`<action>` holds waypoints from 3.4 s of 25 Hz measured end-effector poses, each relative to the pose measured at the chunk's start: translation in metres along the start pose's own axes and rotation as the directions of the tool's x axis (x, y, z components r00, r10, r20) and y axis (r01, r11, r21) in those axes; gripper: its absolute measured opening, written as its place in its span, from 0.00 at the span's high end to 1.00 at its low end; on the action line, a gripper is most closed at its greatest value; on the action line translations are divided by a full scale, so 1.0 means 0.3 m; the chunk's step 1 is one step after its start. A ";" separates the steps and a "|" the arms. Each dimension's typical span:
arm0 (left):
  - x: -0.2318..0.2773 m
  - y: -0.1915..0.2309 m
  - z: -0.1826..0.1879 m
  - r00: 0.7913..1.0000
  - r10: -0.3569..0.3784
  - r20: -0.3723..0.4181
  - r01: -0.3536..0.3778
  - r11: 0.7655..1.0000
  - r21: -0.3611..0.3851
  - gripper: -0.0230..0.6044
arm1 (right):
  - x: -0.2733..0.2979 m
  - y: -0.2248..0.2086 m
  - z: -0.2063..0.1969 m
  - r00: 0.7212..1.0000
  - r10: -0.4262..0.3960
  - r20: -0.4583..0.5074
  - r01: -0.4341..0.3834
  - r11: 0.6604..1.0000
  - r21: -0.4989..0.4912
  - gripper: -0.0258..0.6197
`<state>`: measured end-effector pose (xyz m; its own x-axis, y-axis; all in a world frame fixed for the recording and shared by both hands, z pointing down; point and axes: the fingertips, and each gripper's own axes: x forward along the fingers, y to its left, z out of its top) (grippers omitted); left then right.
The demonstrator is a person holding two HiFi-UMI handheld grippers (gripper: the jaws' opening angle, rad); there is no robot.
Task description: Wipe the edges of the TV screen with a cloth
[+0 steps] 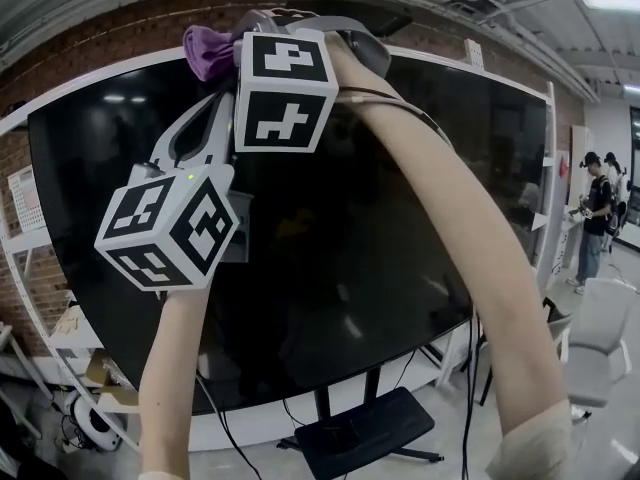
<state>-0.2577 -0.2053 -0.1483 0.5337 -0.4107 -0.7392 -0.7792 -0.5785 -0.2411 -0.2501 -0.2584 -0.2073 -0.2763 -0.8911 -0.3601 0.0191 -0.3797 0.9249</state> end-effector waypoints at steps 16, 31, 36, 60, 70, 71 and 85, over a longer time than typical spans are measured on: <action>0.094 -0.082 -0.024 0.992 0.102 0.069 -0.107 0.992 0.060 0.94 | -0.048 0.003 -0.120 0.997 0.028 0.067 -0.023 0.998 -0.064 0.86; 0.047 -0.040 -0.110 0.982 0.188 0.004 -0.188 0.981 0.055 0.94 | -0.056 0.015 -0.102 0.991 0.028 0.131 -0.018 0.997 -0.079 0.86; 0.092 -0.151 -0.106 0.975 0.217 0.037 -0.220 0.969 0.109 0.94 | -0.088 0.017 -0.160 0.982 0.006 0.191 0.008 0.997 -0.072 0.86; 0.456 -0.921 -0.382 0.952 0.298 -0.075 -0.270 0.927 0.259 0.94 | -0.309 0.019 -1.009 0.976 0.058 0.208 -0.039 0.995 -0.095 0.86; 0.558 -1.247 -0.474 0.932 0.344 -0.117 -0.304 0.915 0.265 0.94 | -0.404 0.034 -1.389 0.984 0.053 0.168 -0.046 0.998 -0.044 0.86; 0.570 -1.274 -0.478 0.931 0.344 -0.120 -0.302 0.913 0.273 0.94 | -0.414 0.036 -1.427 0.985 0.054 0.165 -0.049 0.998 -0.038 0.86; 0.724 -1.460 -0.682 0.943 0.274 -0.191 -0.231 0.948 0.218 0.94 | -0.478 0.052 -1.672 0.987 -0.064 0.151 0.067 0.998 -0.019 0.86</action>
<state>0.2668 -0.1853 -0.0747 0.3525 -0.6802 -0.6427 -0.9339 -0.2998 -0.1948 0.2717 -0.2612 -0.2022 -0.4185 -0.8174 -0.3958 0.0188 -0.4435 0.8961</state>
